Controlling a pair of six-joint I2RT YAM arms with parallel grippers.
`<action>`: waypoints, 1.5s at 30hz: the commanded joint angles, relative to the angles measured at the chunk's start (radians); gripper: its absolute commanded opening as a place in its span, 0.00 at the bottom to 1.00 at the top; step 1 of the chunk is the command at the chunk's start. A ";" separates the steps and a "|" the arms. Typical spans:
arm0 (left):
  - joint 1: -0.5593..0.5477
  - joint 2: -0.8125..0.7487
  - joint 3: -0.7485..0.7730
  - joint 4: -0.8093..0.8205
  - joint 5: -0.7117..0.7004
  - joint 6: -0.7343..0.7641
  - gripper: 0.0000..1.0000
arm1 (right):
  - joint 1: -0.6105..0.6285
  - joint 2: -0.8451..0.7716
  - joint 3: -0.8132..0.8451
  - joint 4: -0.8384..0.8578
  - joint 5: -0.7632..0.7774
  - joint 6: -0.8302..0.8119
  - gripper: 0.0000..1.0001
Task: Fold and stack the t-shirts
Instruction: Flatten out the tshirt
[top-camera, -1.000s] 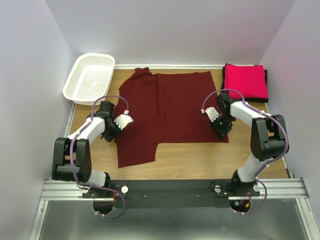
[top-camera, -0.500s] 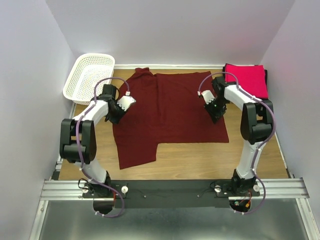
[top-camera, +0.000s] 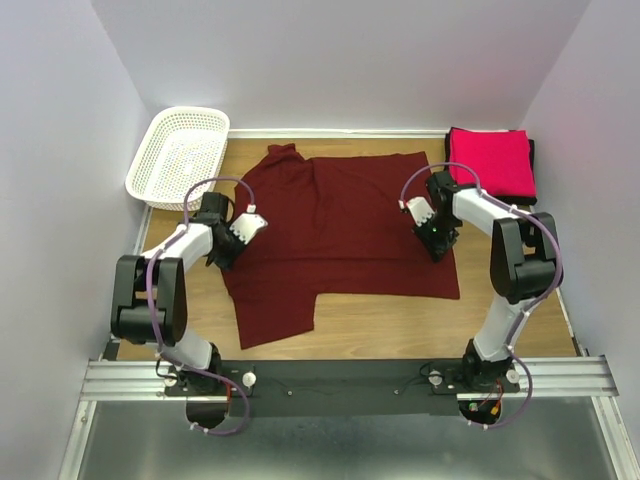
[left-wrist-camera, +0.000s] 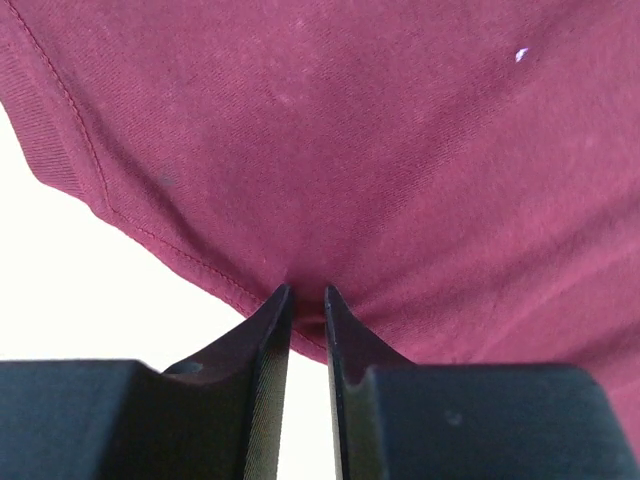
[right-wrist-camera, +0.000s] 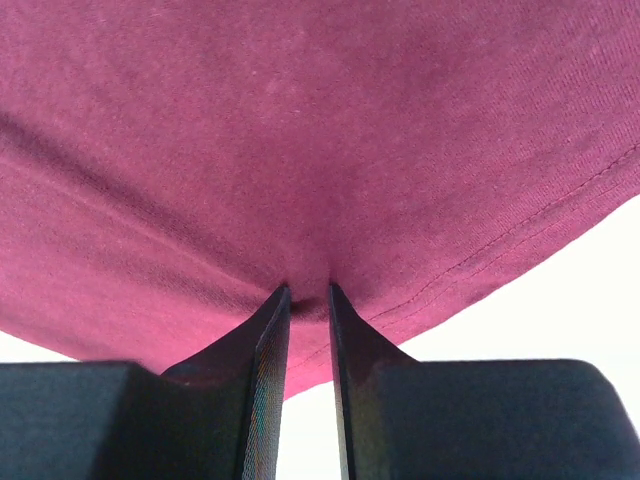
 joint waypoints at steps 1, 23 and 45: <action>0.007 -0.070 -0.099 -0.101 -0.030 0.035 0.26 | 0.000 -0.021 -0.121 -0.032 0.003 -0.007 0.29; -0.021 0.564 1.204 -0.137 0.384 -0.324 0.61 | 0.000 0.425 0.900 -0.121 -0.145 0.246 0.48; -0.047 0.964 1.427 0.160 0.145 -0.591 0.89 | -0.004 0.642 0.932 0.019 -0.051 0.298 0.50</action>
